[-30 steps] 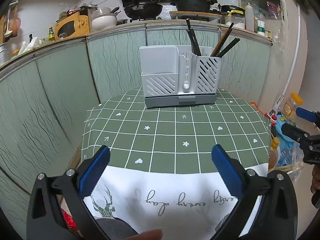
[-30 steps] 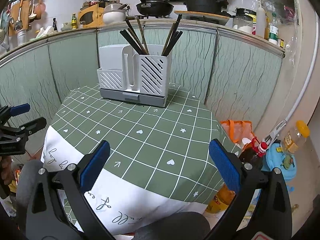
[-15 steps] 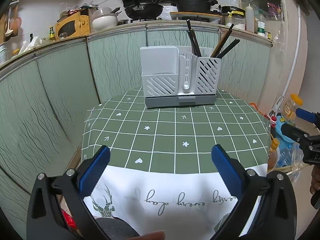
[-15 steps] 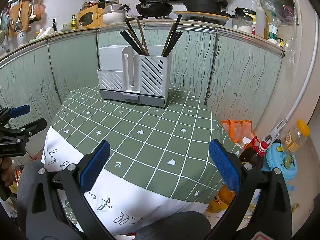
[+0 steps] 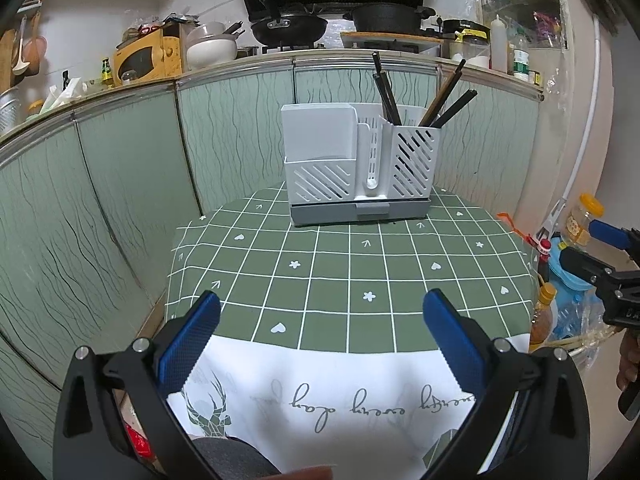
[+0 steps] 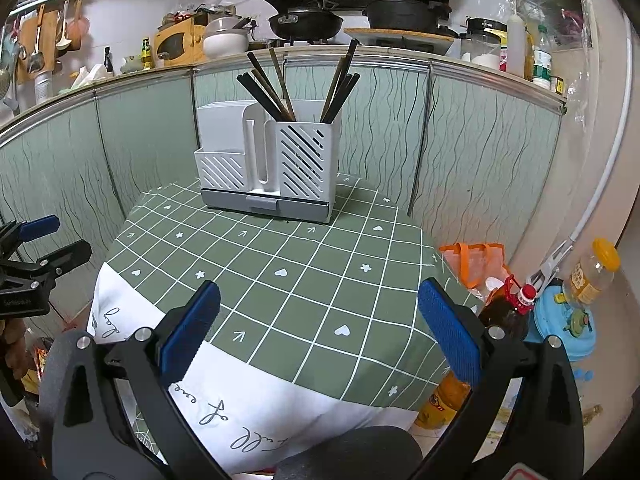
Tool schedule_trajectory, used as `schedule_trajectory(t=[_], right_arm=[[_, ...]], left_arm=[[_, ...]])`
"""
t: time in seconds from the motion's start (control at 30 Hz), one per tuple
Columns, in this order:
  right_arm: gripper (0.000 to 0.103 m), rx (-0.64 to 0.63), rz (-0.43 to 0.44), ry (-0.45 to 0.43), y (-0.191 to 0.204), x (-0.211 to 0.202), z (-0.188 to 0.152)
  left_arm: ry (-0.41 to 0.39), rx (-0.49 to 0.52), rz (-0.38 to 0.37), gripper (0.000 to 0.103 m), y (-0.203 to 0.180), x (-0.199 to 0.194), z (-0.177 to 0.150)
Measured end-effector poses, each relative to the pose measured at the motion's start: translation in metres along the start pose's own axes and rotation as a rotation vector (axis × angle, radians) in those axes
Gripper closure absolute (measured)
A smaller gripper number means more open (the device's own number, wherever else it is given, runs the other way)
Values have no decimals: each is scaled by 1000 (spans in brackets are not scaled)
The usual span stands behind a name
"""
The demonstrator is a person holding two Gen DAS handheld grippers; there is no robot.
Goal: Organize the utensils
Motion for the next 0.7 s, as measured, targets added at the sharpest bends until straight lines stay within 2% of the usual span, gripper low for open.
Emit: schedule_trajectory(t=[0.7], right_arm=[[8, 4, 2, -1, 1, -1, 1]], left_arm=[[5, -5, -10, 4, 1, -1, 1]])
Point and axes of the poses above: each gripper's, at about its wrist camera, not at the fingertips, and x roughly the way its jaws point, y to its left, z to its top, the point moved 10 cm from there along x, roughly the way its jaws point, and after that the axes turned 15 degrees about x, right-handed, at the moved point
